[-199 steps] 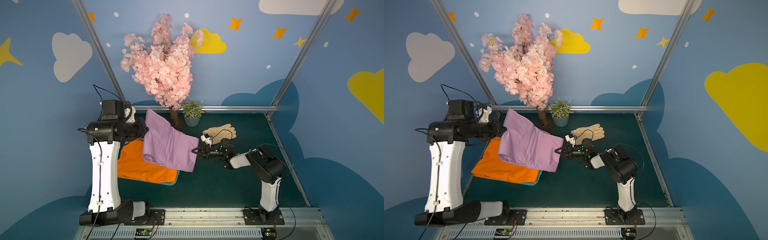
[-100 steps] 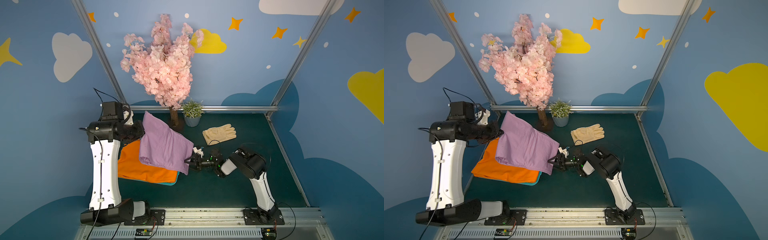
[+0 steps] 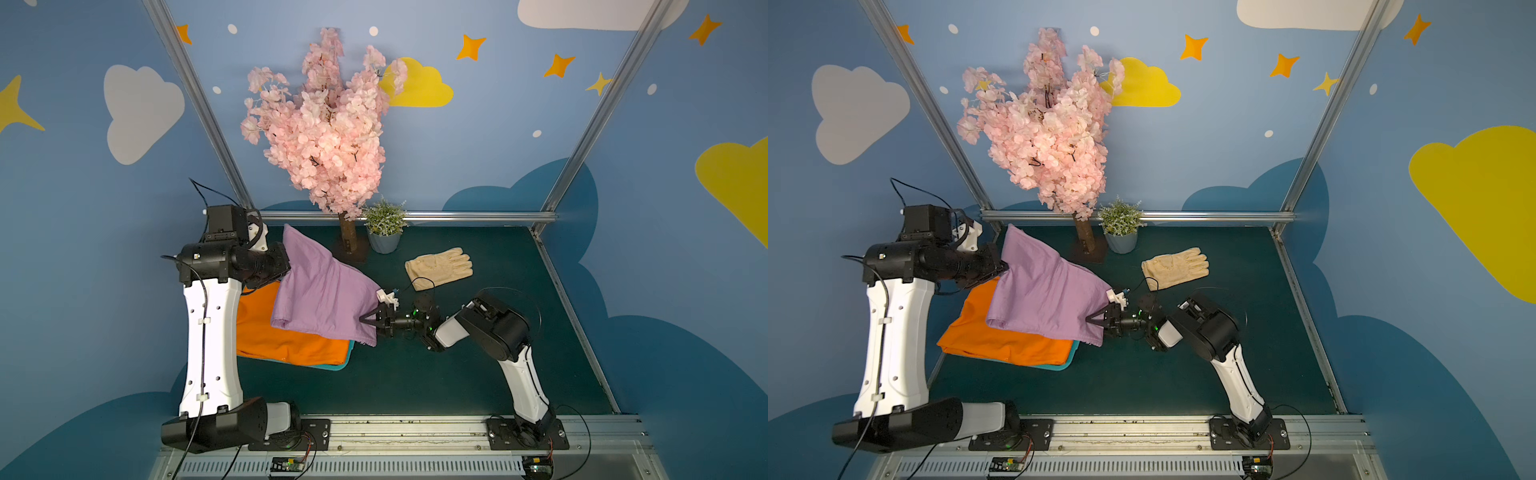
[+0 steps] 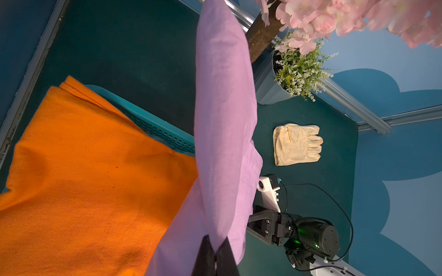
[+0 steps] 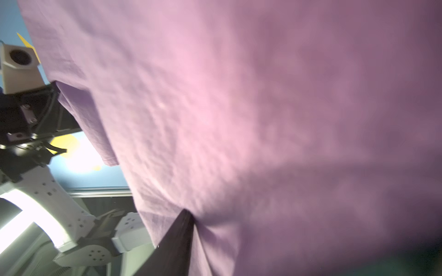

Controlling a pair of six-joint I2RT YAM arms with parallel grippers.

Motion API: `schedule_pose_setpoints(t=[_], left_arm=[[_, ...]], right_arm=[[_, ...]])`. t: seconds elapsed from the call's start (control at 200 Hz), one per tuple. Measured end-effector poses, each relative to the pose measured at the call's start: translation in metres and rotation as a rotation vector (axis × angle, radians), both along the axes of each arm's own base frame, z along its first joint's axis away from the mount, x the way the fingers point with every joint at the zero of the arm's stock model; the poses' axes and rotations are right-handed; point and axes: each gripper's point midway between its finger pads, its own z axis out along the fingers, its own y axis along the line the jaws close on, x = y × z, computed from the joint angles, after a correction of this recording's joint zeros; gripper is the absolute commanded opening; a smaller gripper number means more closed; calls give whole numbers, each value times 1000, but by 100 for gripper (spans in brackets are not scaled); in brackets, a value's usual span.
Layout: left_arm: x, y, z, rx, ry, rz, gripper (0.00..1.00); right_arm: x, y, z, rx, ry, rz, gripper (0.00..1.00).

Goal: Put the folded long pants in the basket
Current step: Move the basket to the center of the board.

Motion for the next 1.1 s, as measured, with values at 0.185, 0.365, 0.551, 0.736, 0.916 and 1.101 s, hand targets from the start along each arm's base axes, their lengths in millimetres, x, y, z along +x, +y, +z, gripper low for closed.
schedule_pose_setpoints(t=[0.185,0.365,0.551,0.736,0.916,1.101], left_arm=[[1,1,0,1,-3,2,2],[1,2,-1,9,-2,4,2],[-2,5,2,29,-12,17,2],[-7,19,4,109,-22,59,2],[-17,44,4,242,-18,140,2],[-28,63,10,343,-41,209,2]], right_arm=[[1,-1,12,6,18,-2,9],[-1,-3,32,35,-3,1,0],[-5,-11,63,74,-29,-7,0],[-17,-12,98,67,-69,9,0],[-39,3,131,-53,-155,54,0],[-58,34,155,-132,-255,109,0]])
